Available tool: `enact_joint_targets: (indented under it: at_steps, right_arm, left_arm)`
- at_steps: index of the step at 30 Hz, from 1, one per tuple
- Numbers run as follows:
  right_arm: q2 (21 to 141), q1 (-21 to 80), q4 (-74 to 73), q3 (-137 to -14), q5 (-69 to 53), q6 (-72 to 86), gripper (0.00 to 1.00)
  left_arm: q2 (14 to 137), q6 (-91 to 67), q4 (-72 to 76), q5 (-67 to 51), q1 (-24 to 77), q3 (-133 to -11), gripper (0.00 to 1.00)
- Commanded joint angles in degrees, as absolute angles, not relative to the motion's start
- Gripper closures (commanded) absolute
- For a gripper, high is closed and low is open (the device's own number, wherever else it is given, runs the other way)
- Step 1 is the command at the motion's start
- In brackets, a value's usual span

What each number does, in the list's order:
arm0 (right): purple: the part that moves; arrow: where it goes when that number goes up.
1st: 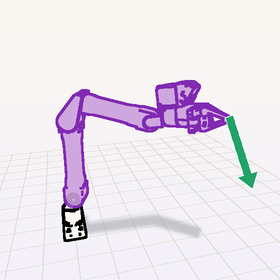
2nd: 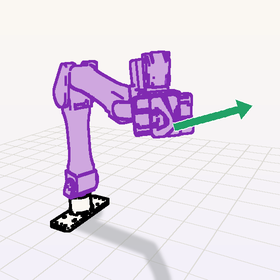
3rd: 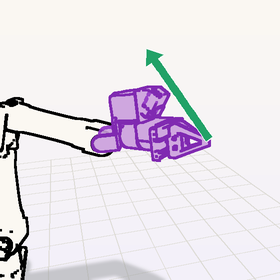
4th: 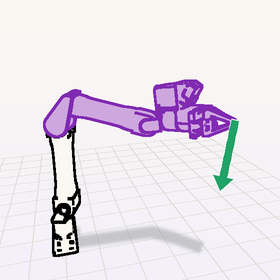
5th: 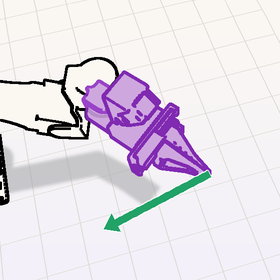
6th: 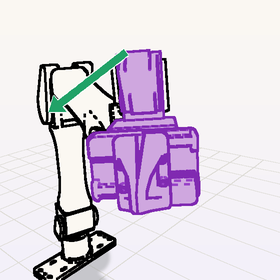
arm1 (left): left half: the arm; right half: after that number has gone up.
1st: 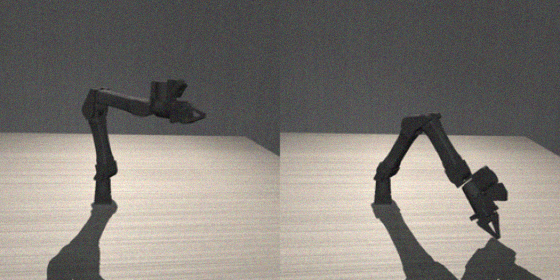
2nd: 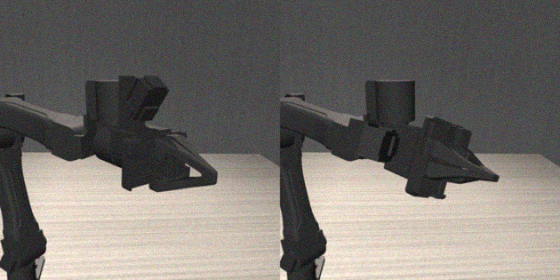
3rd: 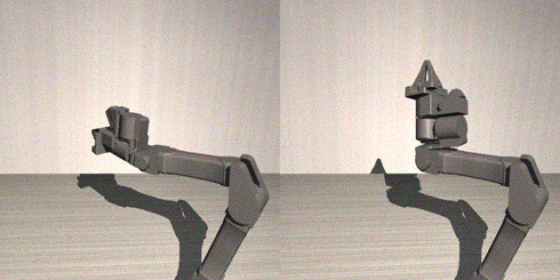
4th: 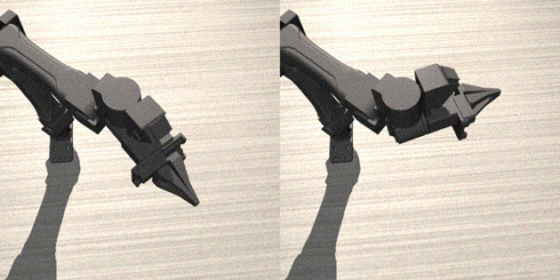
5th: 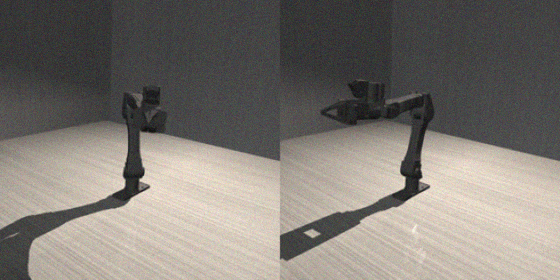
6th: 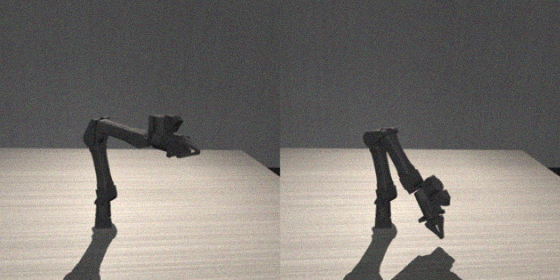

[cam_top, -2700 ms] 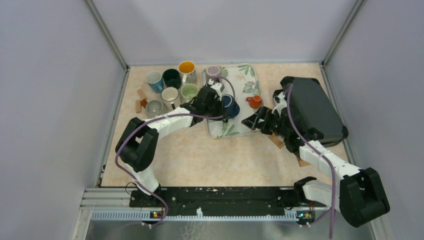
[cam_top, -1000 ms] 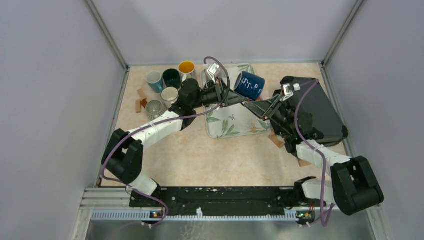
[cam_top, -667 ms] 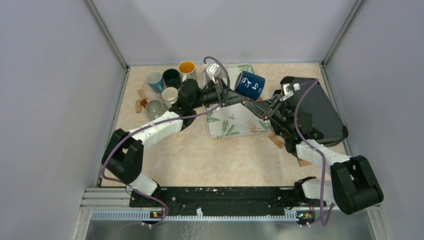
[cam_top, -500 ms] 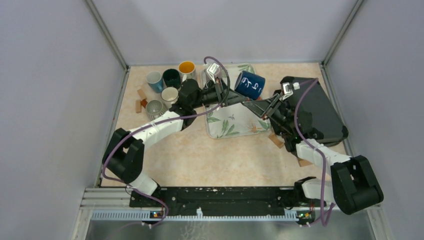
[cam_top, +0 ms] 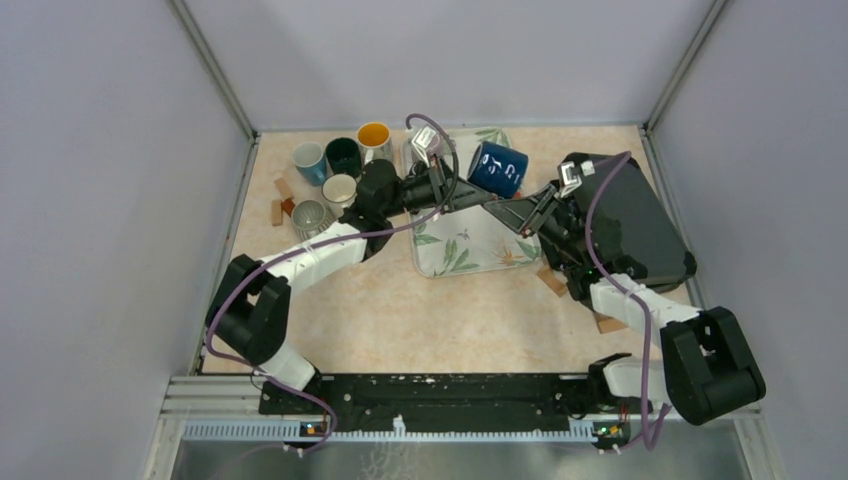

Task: Turn the mug right side up
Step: Turn over the cup on the tray.

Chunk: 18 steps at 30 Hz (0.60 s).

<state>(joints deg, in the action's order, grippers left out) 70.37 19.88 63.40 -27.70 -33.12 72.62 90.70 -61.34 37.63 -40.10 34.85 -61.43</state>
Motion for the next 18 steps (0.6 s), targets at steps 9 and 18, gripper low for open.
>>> enact_joint_targets:
  at_steps: [9, 18]
  right_arm:
    - [71.52, 20.81, 63.94, -32.44, -34.32, 69.61, 0.75]
    - [69.96, 20.83, 60.09, -32.94, -33.74, 67.64, 1.00]
  left_arm:
    - [90.92, -62.67, 47.01, -43.57, 34.92, -61.78, 1.00]
    - [89.40, -59.21, 42.59, -42.01, 34.93, -61.00, 0.98]
